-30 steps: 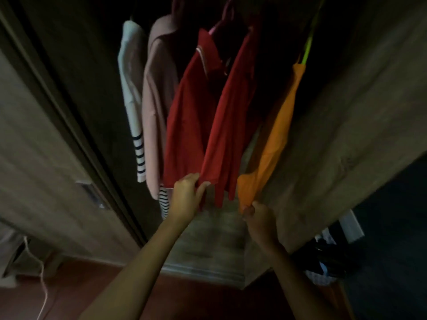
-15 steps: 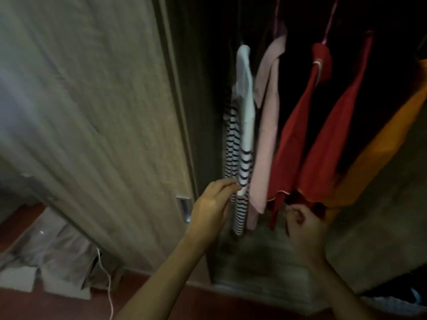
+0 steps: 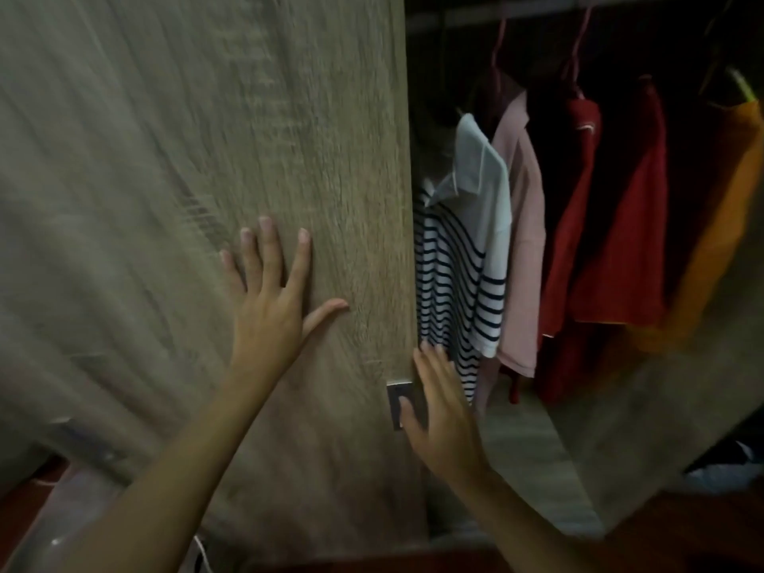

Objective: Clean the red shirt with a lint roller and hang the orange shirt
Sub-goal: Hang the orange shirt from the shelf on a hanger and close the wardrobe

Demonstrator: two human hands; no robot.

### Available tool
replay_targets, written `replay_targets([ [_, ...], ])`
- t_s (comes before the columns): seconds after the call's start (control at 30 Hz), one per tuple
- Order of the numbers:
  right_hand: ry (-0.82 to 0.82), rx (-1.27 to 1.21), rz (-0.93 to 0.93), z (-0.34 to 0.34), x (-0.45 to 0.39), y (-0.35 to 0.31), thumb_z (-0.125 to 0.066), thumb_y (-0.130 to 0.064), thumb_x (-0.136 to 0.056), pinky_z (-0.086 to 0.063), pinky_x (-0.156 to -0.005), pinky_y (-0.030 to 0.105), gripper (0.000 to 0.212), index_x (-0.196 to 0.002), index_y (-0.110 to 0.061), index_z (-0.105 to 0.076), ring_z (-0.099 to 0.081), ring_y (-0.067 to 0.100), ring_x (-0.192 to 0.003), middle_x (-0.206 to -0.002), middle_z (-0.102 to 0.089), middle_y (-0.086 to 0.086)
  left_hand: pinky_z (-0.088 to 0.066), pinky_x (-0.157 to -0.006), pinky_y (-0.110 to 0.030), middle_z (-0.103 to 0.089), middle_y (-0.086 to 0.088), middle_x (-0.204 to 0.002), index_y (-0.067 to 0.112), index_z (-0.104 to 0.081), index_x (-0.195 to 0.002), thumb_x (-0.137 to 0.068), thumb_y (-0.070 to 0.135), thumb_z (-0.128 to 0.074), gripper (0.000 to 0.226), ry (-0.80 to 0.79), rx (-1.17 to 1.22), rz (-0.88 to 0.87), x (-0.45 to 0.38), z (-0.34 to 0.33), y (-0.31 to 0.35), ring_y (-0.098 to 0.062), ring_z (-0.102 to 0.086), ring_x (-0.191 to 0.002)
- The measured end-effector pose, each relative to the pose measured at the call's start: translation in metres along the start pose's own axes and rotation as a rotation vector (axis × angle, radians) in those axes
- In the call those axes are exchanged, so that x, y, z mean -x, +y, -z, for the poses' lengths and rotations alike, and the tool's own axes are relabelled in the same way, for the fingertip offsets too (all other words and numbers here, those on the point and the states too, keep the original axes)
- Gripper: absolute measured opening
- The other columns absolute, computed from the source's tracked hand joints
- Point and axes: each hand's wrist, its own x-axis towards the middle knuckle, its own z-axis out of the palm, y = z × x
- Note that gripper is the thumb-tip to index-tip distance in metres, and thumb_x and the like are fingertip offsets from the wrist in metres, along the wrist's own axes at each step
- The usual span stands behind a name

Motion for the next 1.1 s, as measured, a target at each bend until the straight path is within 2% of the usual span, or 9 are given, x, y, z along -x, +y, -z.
replay_targets([
  [0.1, -0.009, 0.042, 0.018, -0.002, -0.001, -0.004, -0.054, -0.031, -0.096, -0.025, -0.119, 0.045, 0.064, -0.15, -0.007, -0.031, -0.015, 0.02, -0.15, -0.159, -0.027, 0.006, 0.003, -0.114, -0.061, -0.009, -0.031, -0.153, 0.017, -0.005, -0.153, -0.084, 0.072, -0.044, 0.096, 0.01, 0.004, -0.005, -0.002, -0.003, 0.004, -0.036, 0.015, -0.143],
  [0.2, 0.0, 0.108, -0.024, 0.003, 0.0, 0.004, -0.057, -0.034, -0.094, -0.019, -0.121, 0.044, 0.072, -0.151, -0.005, -0.026, -0.01, 0.02, -0.151, -0.161, -0.022, 0.007, -0.002, -0.113, -0.063, -0.009, -0.03, -0.154, 0.019, -0.01, -0.152, -0.084, 0.069, -0.047, 0.092, 0.023, 0.059, -0.007, -0.004, -0.002, 0.009, -0.037, 0.007, -0.143],
  [0.53, 0.01, 0.232, -0.066, 0.012, 0.003, 0.022, -0.059, -0.053, -0.087, -0.005, -0.123, 0.038, 0.096, -0.155, -0.01, -0.008, -0.004, 0.024, -0.152, -0.164, -0.003, 0.006, 0.0, -0.114, -0.06, 0.0, -0.022, -0.155, 0.023, -0.005, -0.152, -0.086, 0.071, -0.04, 0.088, 0.038, 0.101, -0.015, -0.016, -0.002, 0.056, -0.03, 0.026, -0.142],
  [0.67, 0.013, 0.297, -0.018, 0.016, 0.002, 0.026, -0.06, -0.054, -0.087, -0.01, -0.122, 0.043, 0.099, -0.156, -0.013, -0.001, -0.006, 0.028, -0.151, -0.164, -0.003, 0.011, -0.003, -0.114, -0.062, 0.018, -0.016, -0.158, 0.025, 0.002, -0.152, -0.087, 0.07, -0.039, 0.089, 0.032, 0.099, -0.026, -0.025, -0.004, 0.09, -0.031, 0.027, -0.142],
  [0.77, 0.028, 0.282, -0.047, 0.023, -0.007, 0.033, -0.063, -0.053, -0.086, -0.012, -0.122, 0.044, 0.104, -0.155, -0.016, 0.005, 0.0, 0.027, -0.151, -0.164, 0.007, 0.008, -0.002, -0.113, -0.063, 0.025, -0.012, -0.157, 0.025, 0.0, -0.153, -0.09, 0.067, -0.039, 0.085, 0.013, 0.122, -0.046, -0.033, -0.001, 0.116, -0.034, 0.025, -0.143],
  [0.83, 0.049, 0.246, -0.112, 0.03, -0.014, 0.042, -0.064, -0.053, -0.086, -0.015, -0.12, 0.047, 0.105, -0.155, -0.017, 0.007, 0.004, 0.027, -0.151, -0.164, 0.009, 0.006, -0.003, -0.112, -0.066, 0.009, -0.014, -0.16, 0.024, -0.009, -0.153, -0.093, 0.06, -0.041, 0.077, 0.002, 0.143, -0.143, -0.036, 0.006, 0.135, -0.038, 0.013, -0.145],
  [0.93, 0.054, 0.246, -0.199, 0.045, -0.016, 0.06, -0.061, -0.058, -0.086, -0.017, -0.12, 0.051, 0.106, -0.155, -0.016, 0.007, 0.007, 0.026, -0.151, -0.164, 0.01, 0.005, -0.009, -0.112, -0.067, -0.013, -0.014, -0.159, 0.02, -0.018, -0.153, -0.096, 0.05, -0.045, 0.07, 0.062, 0.167, -0.284, -0.044, 0.014, 0.148, -0.032, 0.0, -0.147],
  [1.0, 0.035, 0.27, -0.237, 0.059, -0.017, 0.073, -0.06, -0.061, -0.085, -0.02, -0.119, 0.052, 0.109, -0.155, -0.017, 0.011, 0.01, 0.024, -0.151, -0.163, 0.016, 0.003, 0.0, -0.112, -0.064, -0.008, -0.015, -0.159, 0.022, -0.014, -0.153, -0.095, 0.054, -0.042, 0.072, 0.114, 0.186, -0.22, -0.056, 0.014, 0.148, -0.03, 0.011, -0.146],
  [1.1, 0.019, 0.328, -0.259, 0.079, -0.018, 0.094, -0.061, -0.061, -0.082, -0.026, -0.117, 0.05, 0.114, -0.153, -0.018, 0.016, 0.016, 0.019, -0.15, -0.161, 0.024, -0.001, 0.012, -0.111, -0.06, 0.015, -0.009, -0.158, 0.024, -0.003, -0.153, -0.09, 0.068, -0.039, 0.085, 0.1, 0.184, -0.13, -0.074, 0.006, 0.157, -0.027, 0.027, -0.142],
])
